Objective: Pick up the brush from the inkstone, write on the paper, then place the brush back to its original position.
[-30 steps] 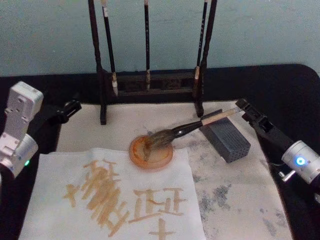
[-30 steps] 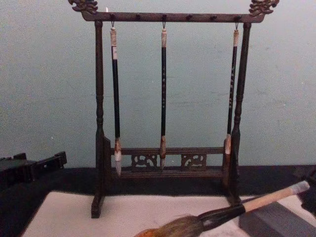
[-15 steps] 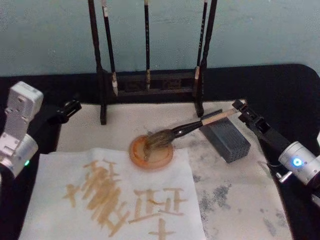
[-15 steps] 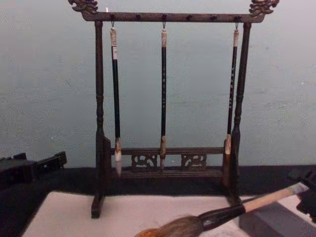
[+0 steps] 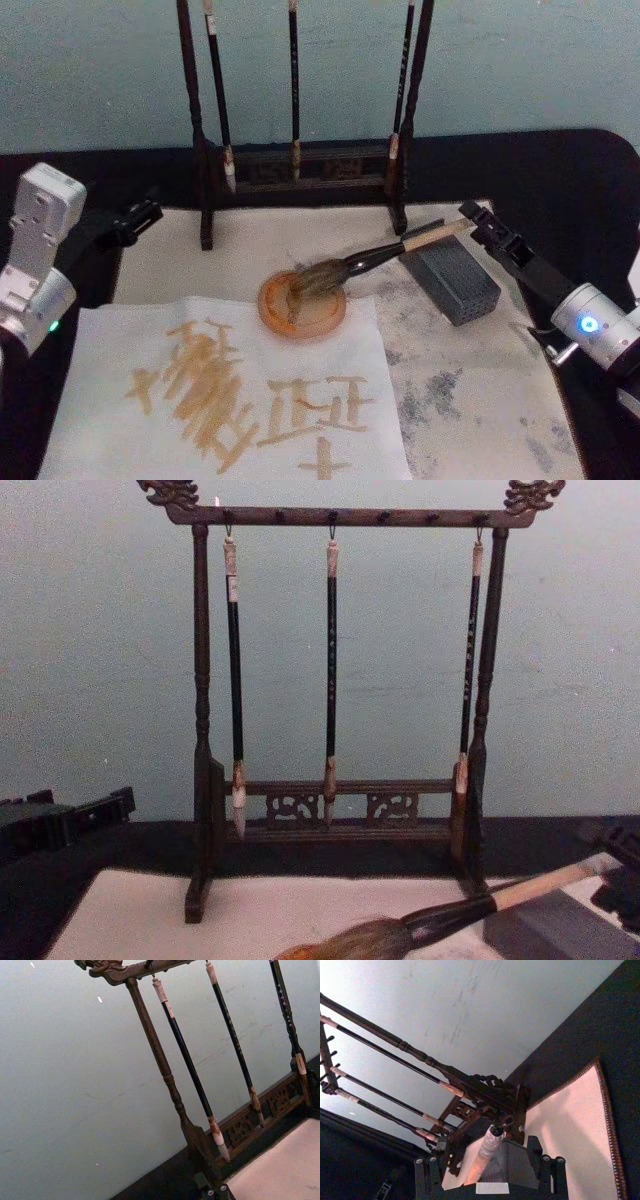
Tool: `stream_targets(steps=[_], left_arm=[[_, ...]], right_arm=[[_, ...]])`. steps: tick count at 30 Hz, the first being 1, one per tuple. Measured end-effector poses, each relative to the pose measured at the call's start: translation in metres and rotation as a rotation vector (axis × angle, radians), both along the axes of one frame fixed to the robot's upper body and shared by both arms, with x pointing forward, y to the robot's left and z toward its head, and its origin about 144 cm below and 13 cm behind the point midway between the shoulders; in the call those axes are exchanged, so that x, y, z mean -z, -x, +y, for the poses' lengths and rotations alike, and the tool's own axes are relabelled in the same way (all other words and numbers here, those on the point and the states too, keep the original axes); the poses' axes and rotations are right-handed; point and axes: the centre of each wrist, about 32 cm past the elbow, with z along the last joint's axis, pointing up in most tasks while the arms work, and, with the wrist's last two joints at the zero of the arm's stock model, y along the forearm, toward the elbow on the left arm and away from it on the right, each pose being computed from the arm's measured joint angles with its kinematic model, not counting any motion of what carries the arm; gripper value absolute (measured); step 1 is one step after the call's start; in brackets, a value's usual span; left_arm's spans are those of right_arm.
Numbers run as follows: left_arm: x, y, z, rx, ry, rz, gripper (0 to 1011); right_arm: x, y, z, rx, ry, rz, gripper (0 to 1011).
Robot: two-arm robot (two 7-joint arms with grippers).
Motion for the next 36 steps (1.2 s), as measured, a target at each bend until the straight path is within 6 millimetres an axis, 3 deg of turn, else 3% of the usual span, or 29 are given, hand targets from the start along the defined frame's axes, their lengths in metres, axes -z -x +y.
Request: stream_targets(steps=[36], left_arm=[[0.0, 0.0, 0.0, 0.0, 0.0, 0.0, 1002]], right_arm=[[-0.0008, -0.0033, -0.0007, -0.004, 0.003, -0.02, 1006]])
